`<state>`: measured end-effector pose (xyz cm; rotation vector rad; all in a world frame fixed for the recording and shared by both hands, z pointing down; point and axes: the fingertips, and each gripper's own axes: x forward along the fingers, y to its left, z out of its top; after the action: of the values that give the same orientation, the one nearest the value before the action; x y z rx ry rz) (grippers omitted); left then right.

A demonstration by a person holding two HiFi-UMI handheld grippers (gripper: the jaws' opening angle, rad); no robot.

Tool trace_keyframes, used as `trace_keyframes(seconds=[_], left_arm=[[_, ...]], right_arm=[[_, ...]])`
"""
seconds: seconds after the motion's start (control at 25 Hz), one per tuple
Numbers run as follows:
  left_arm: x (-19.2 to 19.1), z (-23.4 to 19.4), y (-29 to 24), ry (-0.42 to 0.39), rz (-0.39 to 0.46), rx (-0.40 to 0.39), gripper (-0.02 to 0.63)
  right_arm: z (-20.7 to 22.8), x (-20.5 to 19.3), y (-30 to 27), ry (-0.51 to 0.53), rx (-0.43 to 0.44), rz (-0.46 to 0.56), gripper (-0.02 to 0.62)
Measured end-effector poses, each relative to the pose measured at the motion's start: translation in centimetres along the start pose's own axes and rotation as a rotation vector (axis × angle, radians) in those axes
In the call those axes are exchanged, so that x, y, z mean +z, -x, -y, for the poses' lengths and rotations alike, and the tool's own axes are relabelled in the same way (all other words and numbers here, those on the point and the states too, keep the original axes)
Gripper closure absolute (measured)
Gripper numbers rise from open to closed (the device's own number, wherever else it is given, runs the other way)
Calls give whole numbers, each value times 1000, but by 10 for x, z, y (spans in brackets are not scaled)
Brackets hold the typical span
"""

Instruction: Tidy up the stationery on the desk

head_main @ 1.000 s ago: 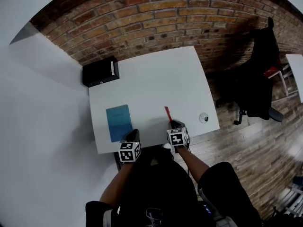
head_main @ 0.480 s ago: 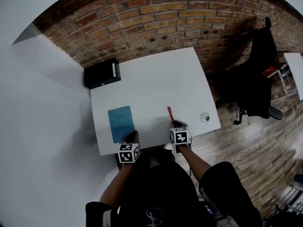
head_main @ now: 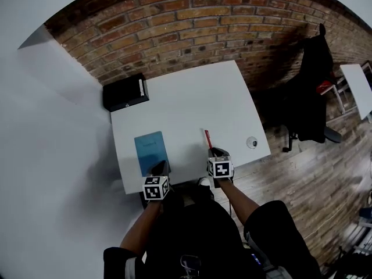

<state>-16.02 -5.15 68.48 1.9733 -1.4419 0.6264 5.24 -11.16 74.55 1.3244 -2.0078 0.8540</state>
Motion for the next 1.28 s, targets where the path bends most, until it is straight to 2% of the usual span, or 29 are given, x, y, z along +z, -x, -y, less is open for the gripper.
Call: trace_keyframes(seconds=[0.4, 0.68, 1.28], left_arm=[[-4, -31, 11, 14, 14, -28, 591], [-8, -60, 19, 44, 22, -20, 591], [-29, -119, 41, 81, 4, 2, 591]], right_arm=[[-38, 4, -1, -49, -20, -1, 534], [-71, 6, -11, -30, -5, -17, 534], [-158, -5, -42, -69, 75, -84, 532]])
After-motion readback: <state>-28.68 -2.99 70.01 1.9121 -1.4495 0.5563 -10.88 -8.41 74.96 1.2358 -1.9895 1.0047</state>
